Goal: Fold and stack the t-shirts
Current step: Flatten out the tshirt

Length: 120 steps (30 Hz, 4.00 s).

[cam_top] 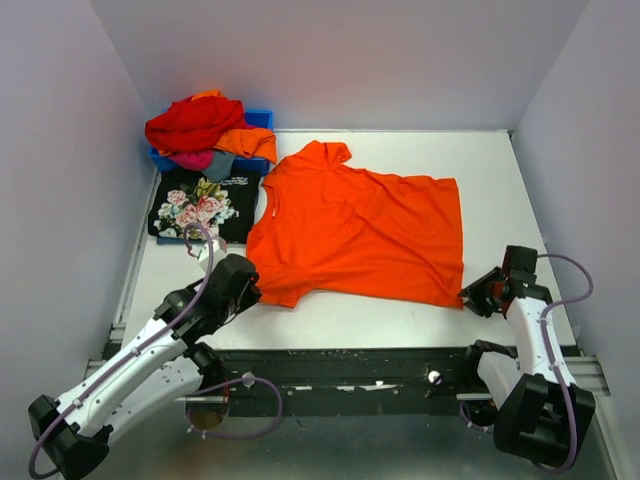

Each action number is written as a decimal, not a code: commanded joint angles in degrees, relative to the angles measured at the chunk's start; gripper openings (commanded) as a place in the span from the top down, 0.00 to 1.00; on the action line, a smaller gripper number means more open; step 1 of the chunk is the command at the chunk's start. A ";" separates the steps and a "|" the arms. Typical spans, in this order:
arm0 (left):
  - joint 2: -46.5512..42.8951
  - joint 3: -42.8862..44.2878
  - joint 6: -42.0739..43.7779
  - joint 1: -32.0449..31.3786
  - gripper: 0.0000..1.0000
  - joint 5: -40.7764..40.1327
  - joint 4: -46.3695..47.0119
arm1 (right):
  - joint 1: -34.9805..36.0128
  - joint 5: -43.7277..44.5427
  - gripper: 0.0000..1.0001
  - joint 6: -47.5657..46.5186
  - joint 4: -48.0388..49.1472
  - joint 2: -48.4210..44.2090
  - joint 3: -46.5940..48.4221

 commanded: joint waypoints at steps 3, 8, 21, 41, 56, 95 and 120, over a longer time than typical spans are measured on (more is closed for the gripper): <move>2.40 1.80 6.00 3.21 0.88 3.67 2.48 | -0.15 -1.10 0.62 0.37 -1.29 0.61 -1.80; 4.78 3.29 7.93 4.71 0.88 4.38 3.19 | -0.15 -1.54 0.70 0.45 -1.47 -0.44 -3.03; 5.66 10.15 15.14 11.91 0.87 3.59 -3.04 | -0.15 1.80 0.99 -0.51 -5.16 3.33 5.04; 9.00 9.97 16.55 14.03 0.87 5.52 2.75 | 5.39 -4.71 0.62 -0.87 -9.20 -2.73 1.97; 12.51 12.61 18.22 17.72 0.87 6.75 6.26 | 8.47 -4.10 0.99 0.98 -3.31 5.09 4.07; 32.21 16.04 19.45 27.83 0.87 11.68 22.35 | 8.99 -5.41 0.68 -1.13 -5.16 3.77 4.61; 30.27 14.11 19.54 29.23 0.87 12.82 22.17 | 13.56 -3.56 0.76 1.77 2.75 13.70 0.22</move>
